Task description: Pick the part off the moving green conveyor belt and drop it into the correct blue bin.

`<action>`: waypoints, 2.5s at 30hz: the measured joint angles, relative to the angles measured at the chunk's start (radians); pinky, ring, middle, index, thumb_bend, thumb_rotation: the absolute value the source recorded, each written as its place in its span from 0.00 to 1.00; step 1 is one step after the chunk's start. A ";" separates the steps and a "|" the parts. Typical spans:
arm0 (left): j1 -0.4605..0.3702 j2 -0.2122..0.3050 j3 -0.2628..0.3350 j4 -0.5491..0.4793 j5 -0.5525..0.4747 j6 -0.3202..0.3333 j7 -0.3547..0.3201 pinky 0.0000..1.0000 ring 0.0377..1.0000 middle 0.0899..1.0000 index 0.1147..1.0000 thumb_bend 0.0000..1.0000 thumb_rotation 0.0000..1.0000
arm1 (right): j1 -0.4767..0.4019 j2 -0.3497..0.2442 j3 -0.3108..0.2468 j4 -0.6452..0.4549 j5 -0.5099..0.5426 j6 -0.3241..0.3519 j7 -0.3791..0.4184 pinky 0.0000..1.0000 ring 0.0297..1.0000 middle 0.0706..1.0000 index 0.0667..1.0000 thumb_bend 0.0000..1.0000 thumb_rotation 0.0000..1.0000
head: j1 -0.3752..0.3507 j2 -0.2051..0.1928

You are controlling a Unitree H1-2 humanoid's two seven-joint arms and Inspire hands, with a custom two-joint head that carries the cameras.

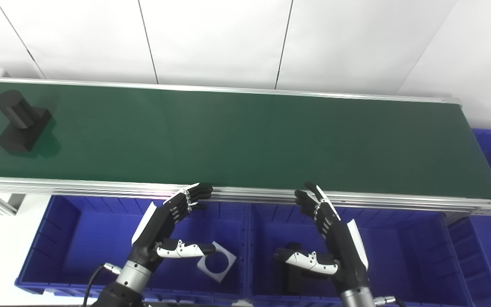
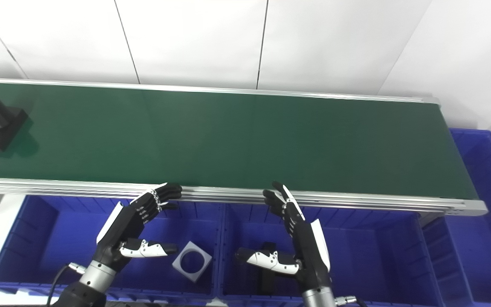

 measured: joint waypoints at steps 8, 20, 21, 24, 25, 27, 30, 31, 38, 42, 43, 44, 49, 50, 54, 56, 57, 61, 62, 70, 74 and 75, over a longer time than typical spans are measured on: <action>0.000 0.002 0.000 0.000 0.000 0.000 0.000 0.74 0.81 0.81 0.78 0.89 0.24 | 0.000 0.001 0.000 0.000 -0.002 0.000 -0.002 0.84 0.84 0.84 0.93 0.89 0.24 | 0.000 0.002; 0.000 0.003 0.000 0.000 0.000 0.000 0.000 0.73 0.81 0.81 0.78 0.89 0.24 | 0.000 0.001 0.000 0.000 0.000 0.000 -0.002 0.84 0.85 0.84 0.93 0.89 0.24 | 0.000 0.002; 0.000 0.003 0.000 0.000 0.000 0.000 0.000 0.73 0.81 0.81 0.78 0.89 0.24 | 0.000 0.001 0.000 0.000 0.000 0.000 -0.002 0.84 0.85 0.84 0.93 0.88 0.24 | 0.000 0.002; 0.000 0.002 0.000 0.000 0.000 0.000 0.000 0.74 0.81 0.81 0.78 0.89 0.24 | 0.000 0.001 0.000 0.000 -0.001 0.001 -0.002 0.85 0.85 0.84 0.93 0.88 0.25 | 0.000 0.002; 0.000 0.002 0.000 0.000 0.000 0.000 0.000 0.74 0.81 0.81 0.78 0.89 0.24 | 0.000 0.001 0.000 0.000 -0.002 0.001 -0.002 0.84 0.85 0.84 0.93 0.88 0.25 | 0.000 0.002; 0.000 0.003 0.000 0.000 0.000 0.000 0.000 0.74 0.81 0.81 0.78 0.89 0.24 | 0.000 0.001 0.000 0.000 -0.002 0.001 -0.002 0.85 0.85 0.84 0.93 0.88 0.24 | 0.000 0.002; 0.000 0.003 0.000 0.000 0.000 0.000 0.000 0.73 0.81 0.81 0.78 0.90 0.24 | 0.000 0.001 0.000 0.000 -0.001 0.001 -0.002 0.84 0.85 0.84 0.93 0.88 0.23 | 0.000 0.000; 0.000 0.003 0.000 0.000 0.000 0.000 0.000 0.73 0.81 0.81 0.78 0.90 0.24 | 0.000 0.001 0.001 0.000 -0.001 0.001 -0.002 0.84 0.85 0.84 0.93 0.88 0.23 | 0.000 0.002; 0.000 0.003 0.000 0.000 -0.004 0.000 0.000 0.74 0.81 0.81 0.78 0.89 0.23 | 0.000 0.001 0.000 0.000 -0.001 0.001 -0.002 0.85 0.85 0.84 0.93 0.88 0.25 | 0.000 -0.005; 0.000 0.003 0.000 0.000 -0.002 0.000 0.000 0.73 0.81 0.81 0.78 0.89 0.24 | 0.000 0.001 0.000 0.000 -0.002 0.001 -0.004 0.84 0.84 0.84 0.92 0.88 0.24 | 0.005 -0.009; 0.000 0.003 0.000 0.000 -0.001 0.000 0.001 0.73 0.81 0.81 0.78 0.89 0.24 | 0.000 0.001 0.000 0.000 -0.002 0.001 -0.005 0.84 0.84 0.84 0.93 0.88 0.23 | 0.005 -0.009; 0.000 0.003 0.000 0.000 0.001 0.000 0.001 0.73 0.81 0.81 0.78 0.89 0.24 | 0.000 0.001 0.000 0.000 -0.002 0.001 -0.005 0.84 0.84 0.84 0.93 0.88 0.24 | 0.008 -0.009; -0.002 0.002 -0.002 0.002 0.016 0.000 0.007 0.75 0.81 0.81 0.78 0.89 0.25 | -0.004 0.000 -0.002 0.014 0.002 0.001 -0.004 0.86 0.85 0.84 0.93 0.89 0.23 | 0.015 -0.021; -0.002 0.002 -0.002 0.002 0.017 0.000 0.008 0.75 0.81 0.81 0.78 0.89 0.26 | -0.004 0.000 -0.002 0.017 0.002 0.001 -0.004 0.85 0.85 0.84 0.93 0.89 0.24 | 0.015 -0.021; -0.007 0.010 -0.038 0.003 0.082 -0.004 0.065 0.76 0.79 0.81 0.80 0.85 0.27 | -0.006 -0.002 -0.007 0.034 0.000 0.000 -0.006 0.86 0.85 0.84 0.93 0.89 0.25 | 0.051 -0.063; -0.015 0.035 -0.086 0.006 0.133 -0.006 0.121 0.75 0.79 0.81 0.80 0.85 0.28 | -0.006 -0.007 -0.011 0.051 0.006 -0.001 -0.006 0.86 0.85 0.85 0.93 0.88 0.25 | 0.106 -0.112; -0.019 0.050 -0.118 0.010 0.156 -0.006 0.154 0.75 0.79 0.81 0.80 0.86 0.27 | -0.006 -0.011 -0.012 0.064 0.013 -0.001 -0.004 0.87 0.86 0.85 0.94 0.88 0.24 | 0.106 -0.124; -0.033 0.104 -0.243 0.036 0.219 -0.007 0.306 0.74 0.79 0.81 0.80 0.87 0.27 | -0.003 -0.039 -0.018 0.094 0.033 -0.032 0.004 0.87 0.86 0.85 0.95 0.87 0.24 | 0.197 -0.176; -0.036 0.114 -0.273 0.041 0.230 -0.007 0.343 0.74 0.78 0.81 0.80 0.87 0.27 | -0.002 -0.045 -0.019 0.098 0.035 -0.040 0.005 0.88 0.86 0.85 0.94 0.87 0.23 | 0.240 -0.201; -0.076 0.187 -0.508 0.077 0.293 -0.008 0.660 0.75 0.79 0.81 0.80 0.88 0.29 | -0.001 -0.077 -0.037 0.140 0.048 -0.143 0.007 0.84 0.85 0.85 0.94 0.86 0.29 | 0.328 -0.258; -0.114 0.217 -0.604 0.090 0.320 -0.008 0.784 0.75 0.78 0.80 0.79 0.89 0.30 | -0.003 -0.087 -0.045 0.145 0.042 -0.168 0.006 0.83 0.86 0.85 0.94 0.86 0.33 | 0.333 -0.267; -0.121 0.221 -0.617 0.095 0.321 -0.008 0.805 0.75 0.78 0.79 0.79 0.89 0.30 | -0.004 -0.089 -0.046 0.146 0.042 -0.171 0.006 0.83 0.86 0.85 0.94 0.85 0.33 | 0.333 -0.267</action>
